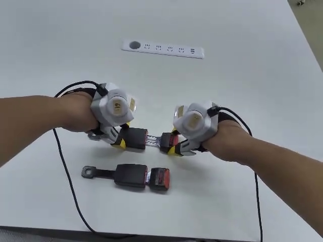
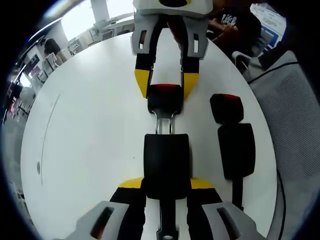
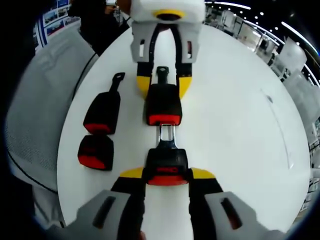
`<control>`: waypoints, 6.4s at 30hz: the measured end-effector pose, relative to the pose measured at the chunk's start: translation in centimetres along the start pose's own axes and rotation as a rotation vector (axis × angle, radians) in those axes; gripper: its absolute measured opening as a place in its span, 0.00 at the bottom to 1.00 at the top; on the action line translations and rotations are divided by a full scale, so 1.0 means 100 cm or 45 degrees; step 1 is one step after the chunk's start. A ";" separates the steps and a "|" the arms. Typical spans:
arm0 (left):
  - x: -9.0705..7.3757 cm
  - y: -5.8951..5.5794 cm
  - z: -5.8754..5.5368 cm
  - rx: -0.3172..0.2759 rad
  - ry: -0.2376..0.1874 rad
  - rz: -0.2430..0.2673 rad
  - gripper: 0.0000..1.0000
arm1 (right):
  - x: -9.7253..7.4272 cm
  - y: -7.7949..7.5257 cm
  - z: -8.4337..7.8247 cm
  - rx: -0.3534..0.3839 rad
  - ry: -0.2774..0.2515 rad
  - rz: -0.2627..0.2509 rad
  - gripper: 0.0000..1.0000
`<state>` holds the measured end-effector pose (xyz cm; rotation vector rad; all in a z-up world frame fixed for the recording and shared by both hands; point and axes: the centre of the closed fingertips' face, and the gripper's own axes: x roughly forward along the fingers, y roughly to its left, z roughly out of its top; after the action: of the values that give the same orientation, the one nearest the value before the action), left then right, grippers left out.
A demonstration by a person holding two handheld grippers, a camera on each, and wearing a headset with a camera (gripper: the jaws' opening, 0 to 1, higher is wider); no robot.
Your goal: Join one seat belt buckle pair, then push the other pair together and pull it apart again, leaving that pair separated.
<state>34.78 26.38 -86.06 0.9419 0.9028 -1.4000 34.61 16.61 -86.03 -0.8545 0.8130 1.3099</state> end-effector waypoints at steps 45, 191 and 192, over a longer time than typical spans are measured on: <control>0.004 0.004 0.001 0.031 0.025 -0.016 0.31 | 0.018 -0.002 0.026 0.011 -0.030 -0.017 0.31; -0.125 -0.117 -0.055 -0.948 -0.487 0.618 1.00 | -0.137 0.085 -0.072 0.462 -0.232 -0.451 0.92; -0.125 -0.117 -0.055 -0.951 -0.490 0.620 1.00 | -0.138 0.085 -0.072 0.454 -0.230 -0.449 0.92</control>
<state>23.45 36.68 -76.61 0.2697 0.7435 -0.6913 24.72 4.44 -77.82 -0.5543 0.6885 0.8826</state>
